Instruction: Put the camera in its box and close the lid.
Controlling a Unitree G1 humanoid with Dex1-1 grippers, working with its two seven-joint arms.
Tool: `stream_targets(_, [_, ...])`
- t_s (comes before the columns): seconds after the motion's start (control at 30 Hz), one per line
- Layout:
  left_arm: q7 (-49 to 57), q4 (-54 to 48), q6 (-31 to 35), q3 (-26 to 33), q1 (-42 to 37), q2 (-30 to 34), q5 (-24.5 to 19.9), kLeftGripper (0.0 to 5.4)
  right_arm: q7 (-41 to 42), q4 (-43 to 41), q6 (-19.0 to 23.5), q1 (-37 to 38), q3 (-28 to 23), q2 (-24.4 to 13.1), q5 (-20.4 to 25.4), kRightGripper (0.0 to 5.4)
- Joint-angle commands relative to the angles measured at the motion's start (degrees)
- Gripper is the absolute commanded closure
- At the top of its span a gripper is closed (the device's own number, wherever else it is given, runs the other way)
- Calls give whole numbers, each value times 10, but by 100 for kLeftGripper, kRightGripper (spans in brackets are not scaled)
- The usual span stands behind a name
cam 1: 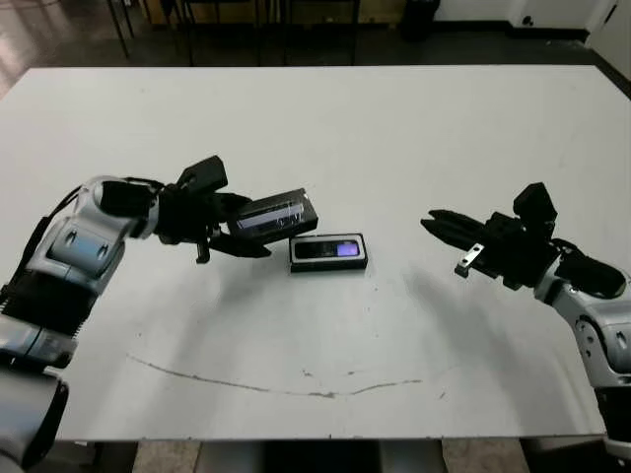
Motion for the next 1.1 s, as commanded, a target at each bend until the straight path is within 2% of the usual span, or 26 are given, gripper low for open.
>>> stream_targets(0.03, [-22,37,-5,-23,-28,-12,30,365,3,6,3,6,-2,-7,-3,540])
stream_targets(0.23, [-62,97,-11,-30,-59,-43,39,365,3,2,5,6,-2,-10,-5,540])
stream_targets(0.53, [-92,175,-56,-29,-80,-71,58,365,10,6,-8,9,1,-13,-12,540])
stream_targets(1.1, [-86,173,-79,-46,-77,-79,114,365,18,19,-18,10,1,-7,-14,540])
